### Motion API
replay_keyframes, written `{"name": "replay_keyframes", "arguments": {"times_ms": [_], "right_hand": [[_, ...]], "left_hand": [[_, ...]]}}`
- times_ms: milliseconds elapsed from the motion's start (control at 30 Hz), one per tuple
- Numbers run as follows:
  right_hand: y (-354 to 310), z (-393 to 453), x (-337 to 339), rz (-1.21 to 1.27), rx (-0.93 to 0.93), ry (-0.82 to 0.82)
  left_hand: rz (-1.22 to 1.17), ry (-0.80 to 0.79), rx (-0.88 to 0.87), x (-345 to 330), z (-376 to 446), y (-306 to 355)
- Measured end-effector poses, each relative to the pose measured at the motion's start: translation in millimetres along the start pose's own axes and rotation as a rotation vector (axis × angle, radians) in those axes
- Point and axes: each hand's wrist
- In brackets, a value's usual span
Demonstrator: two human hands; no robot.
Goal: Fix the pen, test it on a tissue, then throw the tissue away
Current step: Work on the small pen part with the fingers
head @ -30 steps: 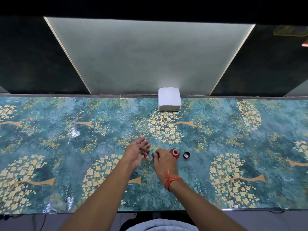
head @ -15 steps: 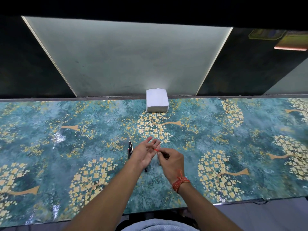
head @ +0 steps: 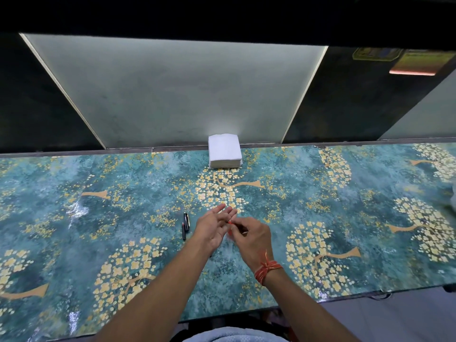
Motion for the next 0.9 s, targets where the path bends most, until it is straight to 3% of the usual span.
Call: {"name": "replay_keyframes", "arguments": {"times_ms": [200, 333, 433, 600, 900], "right_hand": [[7.6, 12.3, 20.4, -0.09, -0.009, 0.076], [16.1, 12.4, 28.5, -0.143, -0.03, 0.065], [18.9, 10.0, 24.7, -0.198, -0.02, 0.019], [19.4, 10.6, 15.1, -0.309, 0.03, -0.074], [13.5, 17.8, 5.2, -0.462, 0.016, -0.263]], "left_hand": [[0.302, 0.124, -0.184, 13.0, 1.9, -1.7], [0.755, 0.227, -0.434, 31.9, 5.3, -7.5], [1.064, 0.155, -0.594, 39.5, 4.8, -14.5], [1.345, -0.02, -0.716, 47.4, 5.6, -24.3], [1.501, -0.121, -0.85, 40.6, 13.2, -31.5]]}}
Point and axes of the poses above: each hand's wrist, its own z-axis towards the middle knuckle, its own x-axis out of the back of the hand, y = z × x, and after that the axes turned 1 degree about -x, right-handed
